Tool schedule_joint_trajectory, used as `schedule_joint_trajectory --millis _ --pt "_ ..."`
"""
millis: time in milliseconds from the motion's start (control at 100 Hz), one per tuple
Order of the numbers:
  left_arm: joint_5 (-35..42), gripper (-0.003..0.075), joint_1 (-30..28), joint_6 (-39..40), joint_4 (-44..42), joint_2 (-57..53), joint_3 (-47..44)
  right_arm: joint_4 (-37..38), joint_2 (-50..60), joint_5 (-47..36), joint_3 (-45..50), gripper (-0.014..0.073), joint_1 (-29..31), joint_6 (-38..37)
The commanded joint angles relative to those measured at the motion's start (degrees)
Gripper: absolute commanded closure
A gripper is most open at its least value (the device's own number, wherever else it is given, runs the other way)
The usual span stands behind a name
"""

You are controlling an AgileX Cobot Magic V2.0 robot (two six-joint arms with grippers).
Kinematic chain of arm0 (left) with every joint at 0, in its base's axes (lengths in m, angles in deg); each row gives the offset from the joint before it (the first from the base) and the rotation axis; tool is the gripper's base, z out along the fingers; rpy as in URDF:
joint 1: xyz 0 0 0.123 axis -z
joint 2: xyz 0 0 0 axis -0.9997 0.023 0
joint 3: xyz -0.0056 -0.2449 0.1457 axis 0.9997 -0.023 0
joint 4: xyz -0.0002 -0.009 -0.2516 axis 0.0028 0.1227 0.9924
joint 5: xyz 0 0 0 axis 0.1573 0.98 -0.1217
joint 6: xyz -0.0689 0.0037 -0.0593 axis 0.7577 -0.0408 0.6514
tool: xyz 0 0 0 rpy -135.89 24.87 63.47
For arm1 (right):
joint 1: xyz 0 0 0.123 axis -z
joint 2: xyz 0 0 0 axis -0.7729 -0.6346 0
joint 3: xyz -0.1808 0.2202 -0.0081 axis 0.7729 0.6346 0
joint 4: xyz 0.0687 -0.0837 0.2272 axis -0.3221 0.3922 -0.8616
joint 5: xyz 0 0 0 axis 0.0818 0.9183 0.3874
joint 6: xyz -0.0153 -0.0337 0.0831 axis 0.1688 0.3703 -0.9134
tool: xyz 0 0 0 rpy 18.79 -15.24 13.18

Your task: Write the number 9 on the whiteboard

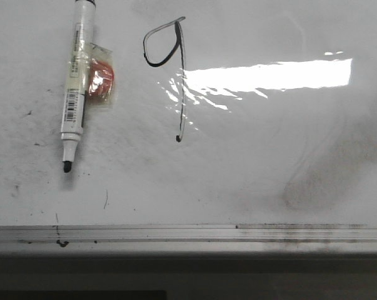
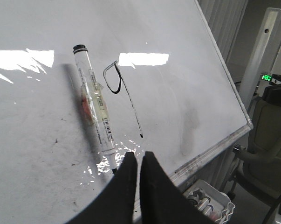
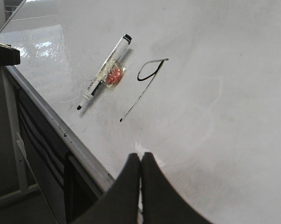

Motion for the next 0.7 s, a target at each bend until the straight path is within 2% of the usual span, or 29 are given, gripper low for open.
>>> schedule_joint_trajectory --millis 0,340,400,460,690 --pt "4.5 0.0741 0.1 0.1 0.3 0.5 -0.5 0.5 -0.8 -4.9 -1.5 0.0659 0.2 -0.1" --pt "4.6 0.0741 -0.1 0.1 0.8 0.5 -1.3 0.5 -0.8 -4.9 -1.5 0.0659 0.2 -0.1" --pt "4.1 0.0741 -0.7 0.1 3.7 0.5 -1.3 0.5 -0.8 -4.9 -1.5 0.0659 0.2 -0.1" --pt "2.7 0.0741 -2.3 0.1 8.0 0.5 -1.3 0.5 -0.8 -4.9 -1.5 0.0659 0.2 -0.1" --pt "-1.3 0.0741 -14.2 -0.6 8.4 -2.4 -1.5 0.5 -0.8 -4.9 -1.5 0.0659 0.2 -0.1"
